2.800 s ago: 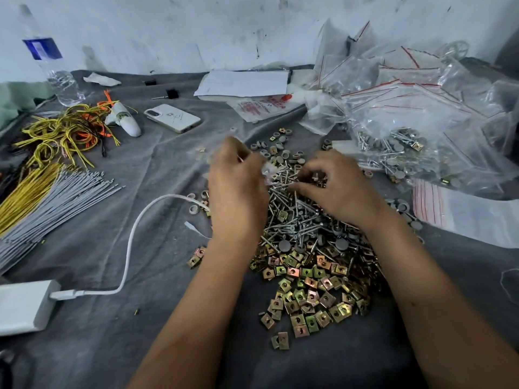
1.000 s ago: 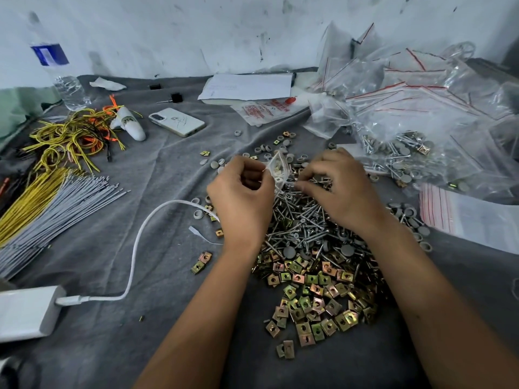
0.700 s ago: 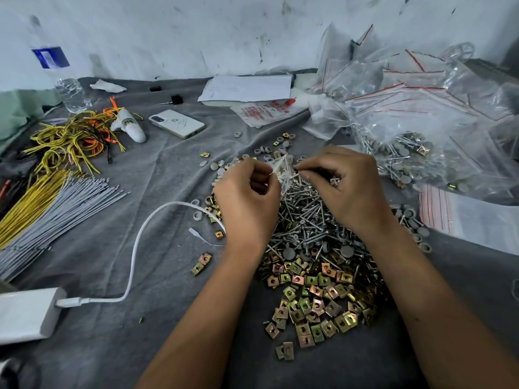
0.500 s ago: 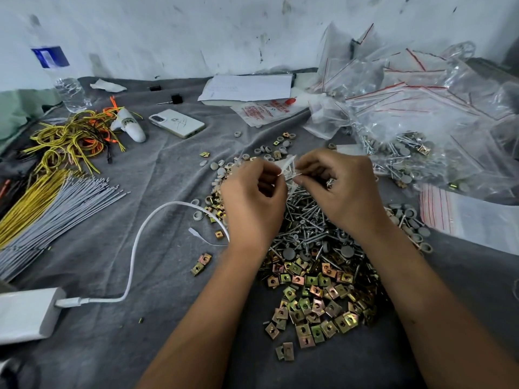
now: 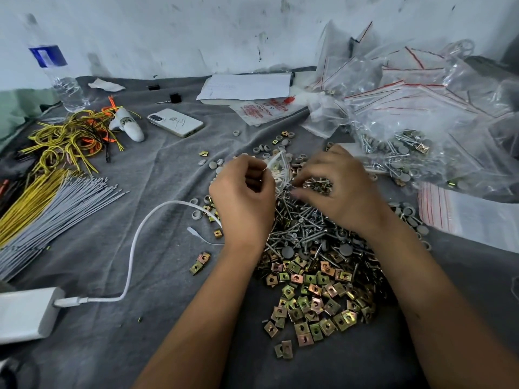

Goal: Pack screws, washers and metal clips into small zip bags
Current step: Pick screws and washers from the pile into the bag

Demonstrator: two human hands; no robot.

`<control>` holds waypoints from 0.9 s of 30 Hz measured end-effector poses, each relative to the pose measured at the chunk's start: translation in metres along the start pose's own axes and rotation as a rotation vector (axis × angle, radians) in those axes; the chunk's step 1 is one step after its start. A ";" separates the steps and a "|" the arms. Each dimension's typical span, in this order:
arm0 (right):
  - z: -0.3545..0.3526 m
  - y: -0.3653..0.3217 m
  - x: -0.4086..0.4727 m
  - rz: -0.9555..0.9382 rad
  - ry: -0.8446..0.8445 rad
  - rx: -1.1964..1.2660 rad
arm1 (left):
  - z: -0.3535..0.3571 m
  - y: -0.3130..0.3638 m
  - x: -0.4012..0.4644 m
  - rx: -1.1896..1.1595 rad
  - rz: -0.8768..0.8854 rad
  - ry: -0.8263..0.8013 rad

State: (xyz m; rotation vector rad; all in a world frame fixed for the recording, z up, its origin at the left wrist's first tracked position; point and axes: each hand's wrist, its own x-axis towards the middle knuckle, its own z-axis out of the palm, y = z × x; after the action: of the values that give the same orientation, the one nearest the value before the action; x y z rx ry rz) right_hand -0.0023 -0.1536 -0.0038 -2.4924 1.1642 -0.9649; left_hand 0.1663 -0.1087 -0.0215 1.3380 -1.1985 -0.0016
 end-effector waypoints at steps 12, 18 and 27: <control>0.007 -0.001 0.000 0.051 -0.089 0.073 | -0.001 -0.001 0.001 0.019 -0.025 0.000; 0.001 0.000 -0.003 0.133 0.185 0.388 | 0.000 -0.001 0.000 0.019 -0.001 -0.026; 0.013 -0.010 0.000 0.067 0.337 0.278 | 0.004 -0.001 -0.003 -0.063 0.067 -0.121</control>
State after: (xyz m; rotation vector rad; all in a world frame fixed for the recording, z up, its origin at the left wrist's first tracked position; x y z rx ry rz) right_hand 0.0122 -0.1473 -0.0090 -2.1150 1.1037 -1.4586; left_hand 0.1629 -0.1096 -0.0252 1.2567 -1.3341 -0.0725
